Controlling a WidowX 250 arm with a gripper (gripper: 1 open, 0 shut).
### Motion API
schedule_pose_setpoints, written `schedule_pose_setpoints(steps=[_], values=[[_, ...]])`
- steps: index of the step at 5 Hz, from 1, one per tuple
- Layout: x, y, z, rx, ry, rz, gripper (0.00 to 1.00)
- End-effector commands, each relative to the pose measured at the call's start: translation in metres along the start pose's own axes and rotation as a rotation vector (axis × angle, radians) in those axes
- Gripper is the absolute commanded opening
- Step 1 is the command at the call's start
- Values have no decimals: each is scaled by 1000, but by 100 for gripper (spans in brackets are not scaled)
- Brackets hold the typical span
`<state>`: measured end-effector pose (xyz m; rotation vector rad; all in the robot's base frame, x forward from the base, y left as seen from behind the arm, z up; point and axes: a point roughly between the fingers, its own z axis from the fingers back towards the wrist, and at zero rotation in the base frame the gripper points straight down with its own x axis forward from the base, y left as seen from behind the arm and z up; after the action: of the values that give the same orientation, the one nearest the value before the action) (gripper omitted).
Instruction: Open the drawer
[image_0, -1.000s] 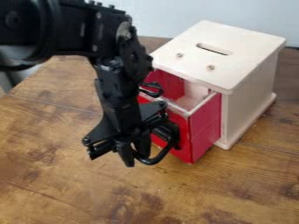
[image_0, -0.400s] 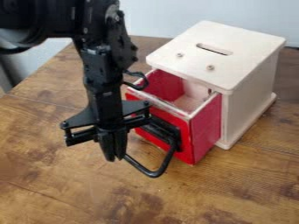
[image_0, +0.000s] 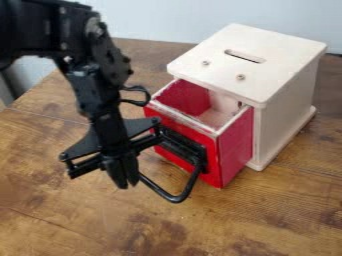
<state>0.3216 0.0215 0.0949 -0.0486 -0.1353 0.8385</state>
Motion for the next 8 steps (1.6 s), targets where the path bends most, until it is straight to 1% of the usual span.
schedule_pose_setpoints(steps=[1, 2, 3, 4, 5, 6, 7, 8], values=[[-4, -6, 24, 17, -122, -36, 0], [-1, -19, 10, 76, -99, -69, 0], [4, -25, -4, 94, -44, -91, 0], [8, -19, -17, 59, -11, -26, 0], [14, -15, -1, 69, -34, 14, 100], [14, -10, 2, 29, -34, -11, 100], [14, -7, 11, 17, -55, -41, 100], [14, -6, 18, 39, -78, -8, 100]])
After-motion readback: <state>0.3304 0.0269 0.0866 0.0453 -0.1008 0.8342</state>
